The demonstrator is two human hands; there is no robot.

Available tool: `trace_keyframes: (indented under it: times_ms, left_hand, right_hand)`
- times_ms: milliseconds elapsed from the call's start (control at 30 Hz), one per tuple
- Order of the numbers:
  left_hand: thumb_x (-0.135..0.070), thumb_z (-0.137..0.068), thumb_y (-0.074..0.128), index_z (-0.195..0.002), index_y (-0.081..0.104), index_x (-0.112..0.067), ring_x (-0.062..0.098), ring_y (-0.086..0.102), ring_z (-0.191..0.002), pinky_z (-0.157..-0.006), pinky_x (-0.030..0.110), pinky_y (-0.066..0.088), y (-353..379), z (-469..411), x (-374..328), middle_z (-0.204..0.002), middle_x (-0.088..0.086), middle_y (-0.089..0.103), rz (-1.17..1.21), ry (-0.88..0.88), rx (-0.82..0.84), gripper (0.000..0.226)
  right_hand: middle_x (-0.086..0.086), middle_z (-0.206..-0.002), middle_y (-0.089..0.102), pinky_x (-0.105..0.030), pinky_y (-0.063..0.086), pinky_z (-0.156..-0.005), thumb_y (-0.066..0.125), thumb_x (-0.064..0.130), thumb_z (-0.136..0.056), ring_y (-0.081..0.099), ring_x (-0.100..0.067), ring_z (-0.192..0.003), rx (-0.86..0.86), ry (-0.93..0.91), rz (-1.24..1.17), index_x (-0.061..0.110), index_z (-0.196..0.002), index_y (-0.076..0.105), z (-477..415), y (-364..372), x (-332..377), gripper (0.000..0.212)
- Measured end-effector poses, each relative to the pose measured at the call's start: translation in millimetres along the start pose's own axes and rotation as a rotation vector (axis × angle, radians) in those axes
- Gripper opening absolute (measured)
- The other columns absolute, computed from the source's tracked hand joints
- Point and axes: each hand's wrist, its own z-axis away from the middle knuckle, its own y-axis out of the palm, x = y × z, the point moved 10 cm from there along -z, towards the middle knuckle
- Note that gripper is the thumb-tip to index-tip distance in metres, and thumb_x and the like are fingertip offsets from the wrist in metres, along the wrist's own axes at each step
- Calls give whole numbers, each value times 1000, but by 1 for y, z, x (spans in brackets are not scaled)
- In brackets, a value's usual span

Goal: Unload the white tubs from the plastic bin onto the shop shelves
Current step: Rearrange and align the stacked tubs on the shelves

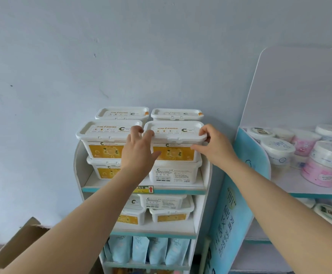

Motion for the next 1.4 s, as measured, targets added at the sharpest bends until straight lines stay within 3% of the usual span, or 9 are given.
trace_keyframes:
  times_ms: [167, 333, 500, 700, 900, 1033, 1167, 1267, 1400]
  left_hand:
    - [-48, -75, 73, -113, 52, -24, 25, 34, -121, -101, 34, 31, 1, -4, -20, -124, -3, 47, -156, 85, -64, 50]
    - [-31, -69, 82, -88, 48, -20, 22, 48, -98, -85, 32, 40, 0, -13, -29, -104, -7, 54, 35, 126, -27, 41]
    - [-19, -64, 85, -74, 44, -19, 18, 49, -102, -82, 34, 44, -25, -19, -46, -112, -8, 58, 225, 129, -87, 41]
    - [-10, -63, 84, -71, 45, -16, 15, 48, -106, -78, 25, 37, -71, -31, -54, -114, -7, 58, 371, 90, -184, 40]
    - [-10, -65, 84, -74, 48, -15, 12, 49, -103, -78, 22, 35, -84, -25, -25, -113, -8, 57, 364, -18, -210, 37]
    - [-11, -66, 83, -76, 49, -15, 9, 46, -98, -76, 20, 33, -96, -19, -11, -107, -10, 56, 369, -66, -259, 36]
    - [-12, -65, 84, -76, 49, -17, 11, 48, -100, -75, 21, 33, -110, -18, -2, -103, -13, 54, 369, -77, -299, 37]
    - [-12, -66, 83, -77, 49, -17, 10, 47, -101, -76, 21, 34, -115, -17, 3, -103, -13, 54, 348, -78, -311, 36]
    - [-12, -67, 83, -77, 48, -18, 11, 48, -100, -77, 22, 37, -114, -16, 8, -103, -12, 54, 340, -80, -318, 37]
  right_hand:
    - [14, -68, 52, -20, 33, -51, 83, 31, -68, 42, -5, -58, -72, -60, -22, 19, -82, 52, 1, -10, -1, 36]
    - [14, -72, 56, -13, 35, -49, 83, 26, -69, 45, -4, -57, -82, -136, -56, 21, -80, 52, 6, -16, 3, 34]
    - [4, -87, 66, -45, 53, -69, 83, 21, -66, 62, -25, -82, -139, -189, -161, 26, -80, 53, 3, -44, 5, 34]
    - [8, -122, 59, -23, 49, -90, 82, 22, -71, 61, -7, -105, -150, -179, -312, 21, -120, 44, -3, -58, 13, 62]
    - [5, -124, 62, -32, 49, -94, 80, 33, -73, 59, -13, -111, 182, -55, 9, 20, -121, 56, 3, 6, -14, 55]
    - [9, -113, 61, -22, 44, -76, 74, 37, -77, 56, -9, -93, 389, -111, 339, 24, -115, 62, 14, 49, -22, 41]
    - [10, -93, 60, -18, 34, -66, 65, 30, -82, 53, -9, -83, 332, -244, 540, 24, -88, 62, 11, 56, -14, 9]
    - [11, -86, 54, -20, 36, -72, 60, 35, -86, 50, -10, -85, 271, -323, 562, 26, -79, 51, 13, 54, 0, 15]
    - [12, -89, 56, -22, 45, -78, 67, 43, -82, 53, -7, -86, 220, -274, 341, 24, -81, 57, 11, 43, 13, 22]
